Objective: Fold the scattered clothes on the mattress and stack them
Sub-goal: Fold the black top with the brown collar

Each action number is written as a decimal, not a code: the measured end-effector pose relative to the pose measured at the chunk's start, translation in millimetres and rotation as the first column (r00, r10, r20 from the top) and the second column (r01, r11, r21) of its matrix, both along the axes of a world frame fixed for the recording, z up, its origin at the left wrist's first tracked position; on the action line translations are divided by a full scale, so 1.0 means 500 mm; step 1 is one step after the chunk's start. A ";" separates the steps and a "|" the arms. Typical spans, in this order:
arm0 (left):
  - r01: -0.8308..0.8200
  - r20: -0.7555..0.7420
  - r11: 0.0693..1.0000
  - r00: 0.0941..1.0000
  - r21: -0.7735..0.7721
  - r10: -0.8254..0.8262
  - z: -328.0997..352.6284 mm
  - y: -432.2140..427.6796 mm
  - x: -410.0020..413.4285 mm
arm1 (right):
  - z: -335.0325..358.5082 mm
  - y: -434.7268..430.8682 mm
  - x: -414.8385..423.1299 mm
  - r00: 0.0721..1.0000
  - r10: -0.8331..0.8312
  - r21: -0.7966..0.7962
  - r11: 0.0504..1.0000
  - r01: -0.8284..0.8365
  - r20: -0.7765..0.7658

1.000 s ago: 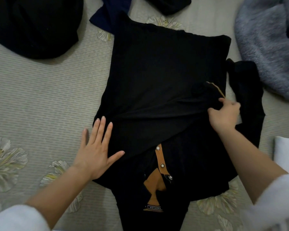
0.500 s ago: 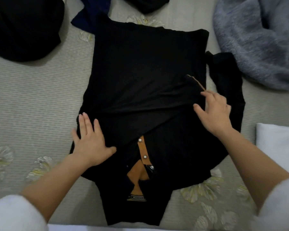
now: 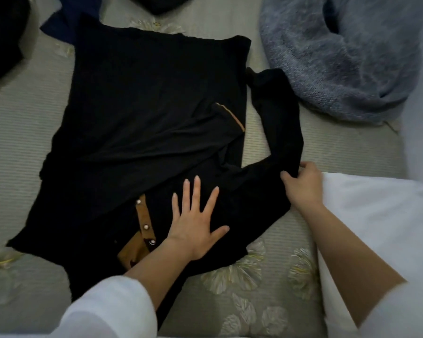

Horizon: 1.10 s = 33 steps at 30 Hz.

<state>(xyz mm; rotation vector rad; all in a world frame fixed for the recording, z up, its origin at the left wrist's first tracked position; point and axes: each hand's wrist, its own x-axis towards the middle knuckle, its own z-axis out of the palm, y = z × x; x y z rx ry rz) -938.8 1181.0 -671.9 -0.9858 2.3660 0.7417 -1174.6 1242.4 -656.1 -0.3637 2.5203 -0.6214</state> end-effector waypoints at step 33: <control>-0.773 -0.342 0.479 0.354 0.417 0.870 0.100 -0.178 0.002 | 0.023 0.000 0.226 0.765 0.634 -0.142 0.751 -0.644 -0.117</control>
